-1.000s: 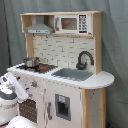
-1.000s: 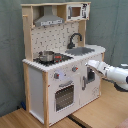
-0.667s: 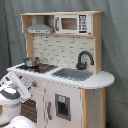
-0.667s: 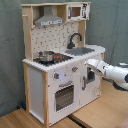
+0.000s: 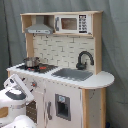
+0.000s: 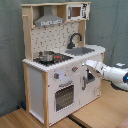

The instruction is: Play with the kitchen

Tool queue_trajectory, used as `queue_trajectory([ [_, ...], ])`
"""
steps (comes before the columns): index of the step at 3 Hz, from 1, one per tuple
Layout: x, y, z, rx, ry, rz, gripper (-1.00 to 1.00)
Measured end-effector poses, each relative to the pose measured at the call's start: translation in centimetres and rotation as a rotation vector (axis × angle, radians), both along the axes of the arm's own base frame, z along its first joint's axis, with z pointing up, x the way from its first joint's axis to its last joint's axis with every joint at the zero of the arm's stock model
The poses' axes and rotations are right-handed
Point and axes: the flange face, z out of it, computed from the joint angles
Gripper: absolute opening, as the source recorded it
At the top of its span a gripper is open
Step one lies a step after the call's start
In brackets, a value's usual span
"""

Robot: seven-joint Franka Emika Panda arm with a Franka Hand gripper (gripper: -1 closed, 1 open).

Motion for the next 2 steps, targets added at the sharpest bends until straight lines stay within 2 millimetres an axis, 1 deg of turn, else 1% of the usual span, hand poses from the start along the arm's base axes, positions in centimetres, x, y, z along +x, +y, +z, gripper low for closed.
queue_trajectory([
  [1,2.2,-0.8,-1.6,0.012,0.022,-0.046,1.0],
  [2,4.7,-0.8,-1.9,0.008,0.024,-0.079,1.0],
])
